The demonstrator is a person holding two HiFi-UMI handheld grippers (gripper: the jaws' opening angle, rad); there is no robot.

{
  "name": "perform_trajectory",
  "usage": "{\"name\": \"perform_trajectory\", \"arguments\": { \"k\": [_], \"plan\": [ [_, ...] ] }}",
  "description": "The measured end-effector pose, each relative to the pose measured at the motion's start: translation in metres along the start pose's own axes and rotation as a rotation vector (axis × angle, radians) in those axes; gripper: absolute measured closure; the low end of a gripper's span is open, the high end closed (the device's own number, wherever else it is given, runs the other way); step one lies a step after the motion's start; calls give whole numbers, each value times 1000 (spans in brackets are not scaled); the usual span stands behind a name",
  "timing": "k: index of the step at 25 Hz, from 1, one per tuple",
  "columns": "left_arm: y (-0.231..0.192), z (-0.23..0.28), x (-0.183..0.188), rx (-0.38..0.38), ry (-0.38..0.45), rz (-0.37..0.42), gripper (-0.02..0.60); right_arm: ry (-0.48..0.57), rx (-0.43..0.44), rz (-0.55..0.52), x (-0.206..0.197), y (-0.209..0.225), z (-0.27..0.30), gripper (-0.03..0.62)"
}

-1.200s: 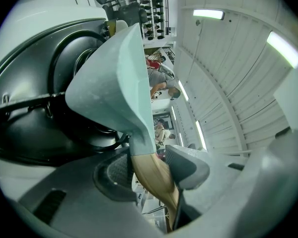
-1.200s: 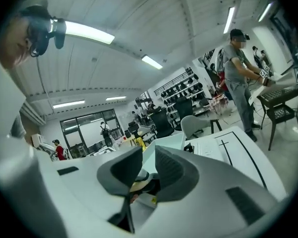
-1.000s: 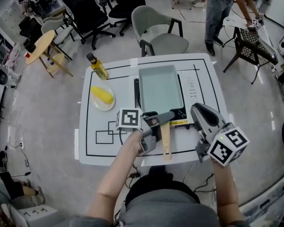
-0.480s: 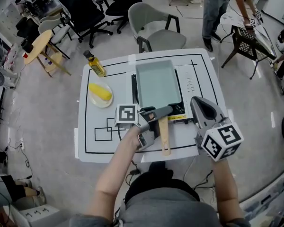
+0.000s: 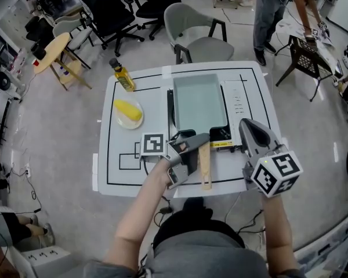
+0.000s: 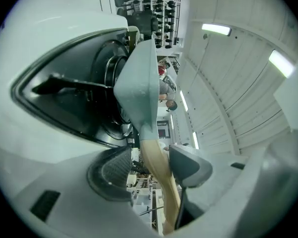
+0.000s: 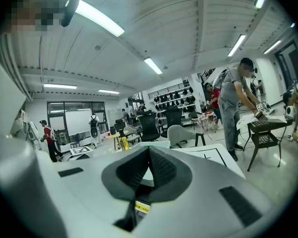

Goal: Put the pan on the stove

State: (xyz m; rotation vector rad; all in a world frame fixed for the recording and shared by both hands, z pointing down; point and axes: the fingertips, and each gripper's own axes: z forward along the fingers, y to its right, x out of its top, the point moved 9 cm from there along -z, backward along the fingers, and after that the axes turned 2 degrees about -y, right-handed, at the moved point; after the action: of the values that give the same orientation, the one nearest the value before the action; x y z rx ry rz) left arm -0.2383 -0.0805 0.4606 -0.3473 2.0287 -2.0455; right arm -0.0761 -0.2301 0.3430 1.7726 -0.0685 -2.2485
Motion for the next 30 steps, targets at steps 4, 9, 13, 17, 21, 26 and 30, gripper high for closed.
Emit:
{"name": "perform_trajectory", "arguments": {
  "k": [4,9,13,17,21,26,30],
  "plan": [
    [9,-19,-6,-4,17,36,356,-5,-11,-1,-1,2,-1,592],
    [22,-53,0,94,92,192,356,-11,-15,-6,-5,2,-1,592],
    [42,-78,7,264,212,398,362,-13,-8,-4,-6,1,-2,592],
    [58,-82,8,449,314,665,434,-18,-5,-3,-11,-1,-1,592],
    [70,-74,4,612,368,915,480,-17,-9,-8,-15,-2,-1,592],
    [75,-67,1,787,400,1134,530,-10,-11,-13,-17,-2,-4,592],
    [76,-72,-1,823,433,1171,574,-4,-11,-22,-16,-5,-6,592]
  ]
}}
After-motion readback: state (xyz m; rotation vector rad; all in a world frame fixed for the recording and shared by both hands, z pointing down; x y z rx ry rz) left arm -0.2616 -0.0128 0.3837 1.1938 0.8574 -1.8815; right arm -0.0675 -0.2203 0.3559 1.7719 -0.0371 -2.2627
